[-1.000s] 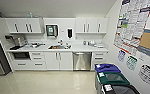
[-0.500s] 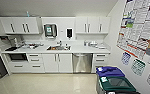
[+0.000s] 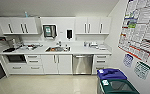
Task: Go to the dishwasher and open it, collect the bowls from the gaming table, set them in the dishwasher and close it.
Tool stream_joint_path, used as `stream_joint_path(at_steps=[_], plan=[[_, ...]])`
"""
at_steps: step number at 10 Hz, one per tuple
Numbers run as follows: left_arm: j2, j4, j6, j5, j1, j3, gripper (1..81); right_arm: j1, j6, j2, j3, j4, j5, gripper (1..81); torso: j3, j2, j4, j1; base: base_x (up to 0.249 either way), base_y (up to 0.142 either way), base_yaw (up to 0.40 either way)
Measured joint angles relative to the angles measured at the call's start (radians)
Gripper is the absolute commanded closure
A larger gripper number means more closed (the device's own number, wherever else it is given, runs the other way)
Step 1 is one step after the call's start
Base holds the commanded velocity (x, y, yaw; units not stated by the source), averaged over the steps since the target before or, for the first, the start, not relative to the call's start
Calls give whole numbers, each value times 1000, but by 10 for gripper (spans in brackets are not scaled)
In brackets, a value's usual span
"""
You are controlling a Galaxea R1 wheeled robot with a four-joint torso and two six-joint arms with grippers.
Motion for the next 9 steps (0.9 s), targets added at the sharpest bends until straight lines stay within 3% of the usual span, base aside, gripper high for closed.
stream_joint_path(at_steps=[9], plan=[[0,2,0,-1,-2,0,10,5,0,40,-62,0,1,10,0,0,0,1,125,0,0]])
